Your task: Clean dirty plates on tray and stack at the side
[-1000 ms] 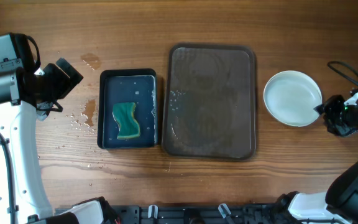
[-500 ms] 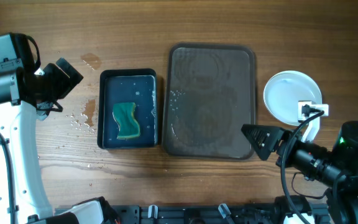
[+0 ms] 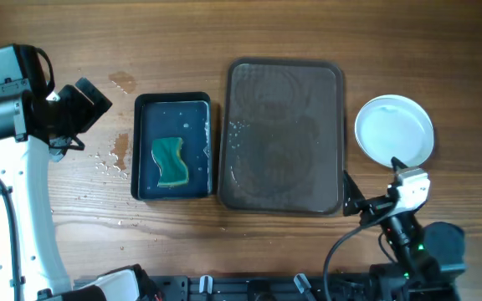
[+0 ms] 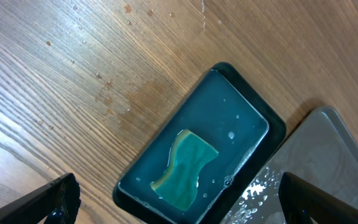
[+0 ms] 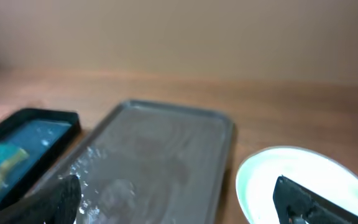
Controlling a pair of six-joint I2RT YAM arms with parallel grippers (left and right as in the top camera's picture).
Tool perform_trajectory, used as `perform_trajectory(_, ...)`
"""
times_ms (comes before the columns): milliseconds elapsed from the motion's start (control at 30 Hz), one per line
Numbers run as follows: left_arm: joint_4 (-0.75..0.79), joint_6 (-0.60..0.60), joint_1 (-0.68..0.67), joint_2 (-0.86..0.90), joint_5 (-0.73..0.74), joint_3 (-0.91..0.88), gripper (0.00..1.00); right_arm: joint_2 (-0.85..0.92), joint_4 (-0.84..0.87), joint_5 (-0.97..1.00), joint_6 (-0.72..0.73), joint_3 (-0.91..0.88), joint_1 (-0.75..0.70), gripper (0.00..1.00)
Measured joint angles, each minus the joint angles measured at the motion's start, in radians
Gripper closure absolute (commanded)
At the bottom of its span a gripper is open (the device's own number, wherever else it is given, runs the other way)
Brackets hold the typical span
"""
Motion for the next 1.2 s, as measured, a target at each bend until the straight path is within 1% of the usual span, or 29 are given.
perform_trajectory(100, -0.001, 0.0, 0.0, -0.001, 0.0, 0.0, 0.0, -0.053, 0.103, 0.014, -0.004, -0.128, 0.0, 0.0)
perform_trajectory(167, 0.0, 0.0, 0.0, -0.001, 0.0, 0.0, 0.0, -0.057, 0.248, 0.015, -0.004, -0.221, 0.009, 0.0)
perform_trajectory(267, -0.001, 0.0, 0.0, -0.001, 0.0, 0.0, 0.0, -0.06, 0.451, 0.016, -0.004, -0.297, 0.01, 0.0)
perform_trajectory(300, 0.0, 0.0, 0.0, -0.001, 0.0, 0.0, 0.0, -0.061, 0.476, 0.015, -0.004, -0.31, 0.01, 0.0)
perform_trajectory(733, 0.001, 0.0, -0.005, -0.006, 0.0, 0.0, 0.0, -0.061, 0.478, 0.016, -0.004, -0.323, 0.01, 0.0)
perform_trajectory(767, 0.001, 0.0, -0.023, -0.024, 0.0, 0.0, 0.0, -0.061, 0.478, 0.016, -0.004, -0.323, 0.01, 0.0)
perform_trajectory(833, 0.009, 0.002, -0.119, -0.117, -0.019, -0.003, 0.0, -0.061, 0.478, 0.016, -0.004, -0.323, 0.01, 0.0)
perform_trajectory(867, 0.033, 0.005, -0.196, -0.189, -0.047, -0.004, 0.0, -0.061, 0.478, 0.016, -0.004, -0.323, 0.01, 0.0)
perform_trajectory(900, 0.101, 0.012, -0.279, -0.272, -0.088, -0.014, 0.0, -0.061, 0.478, 0.016, -0.004, -0.323, 0.01, 0.0)
perform_trajectory(933, 0.154, 0.025, -0.323, -0.324, -0.111, -0.023, 0.0, -0.061, 0.478, 0.016, -0.004, -0.323, 0.01, 0.0)
perform_trajectory(967, 0.285, 0.048, -0.381, -0.399, -0.136, -0.071, 0.0, -0.061, 0.479, 0.016, -0.004, -0.323, 0.01, 0.0)
perform_trajectory(1000, 0.374, 0.072, -0.425, -0.492, -0.144, -0.137, 0.0, -0.061, 0.479, 0.016, -0.004, -0.324, 0.01, 0.0)
perform_trajectory(1067, 0.509, 0.089, -0.428, -0.615, -0.142, -0.264, 0.0, -0.063, 0.478, 0.017, -0.004, -0.324, 0.01, 0.0)
perform_trajectory(1100, 0.589, 0.096, -0.422, -0.685, -0.131, -0.368, 0.0, -0.063, 0.479, 0.019, -0.004, -0.324, 0.01, 0.0)
perform_trajectory(1133, 0.679, 0.106, -0.41, -0.789, -0.107, -0.534, 0.0, -0.063, 0.479, 0.019, -0.004, -0.324, 0.01, 0.0)
perform_trajectory(1167, 0.713, 0.109, -0.404, -0.834, -0.095, -0.608, 0.0, -0.063, 0.479, 0.019, -0.004, -0.324, 0.01, 0.0)
perform_trajectory(1200, 0.793, 0.113, -0.393, -0.903, -0.07, -0.777, 0.0, -0.063, 0.479, 0.019, -0.004, -0.324, 0.01, 0.0)
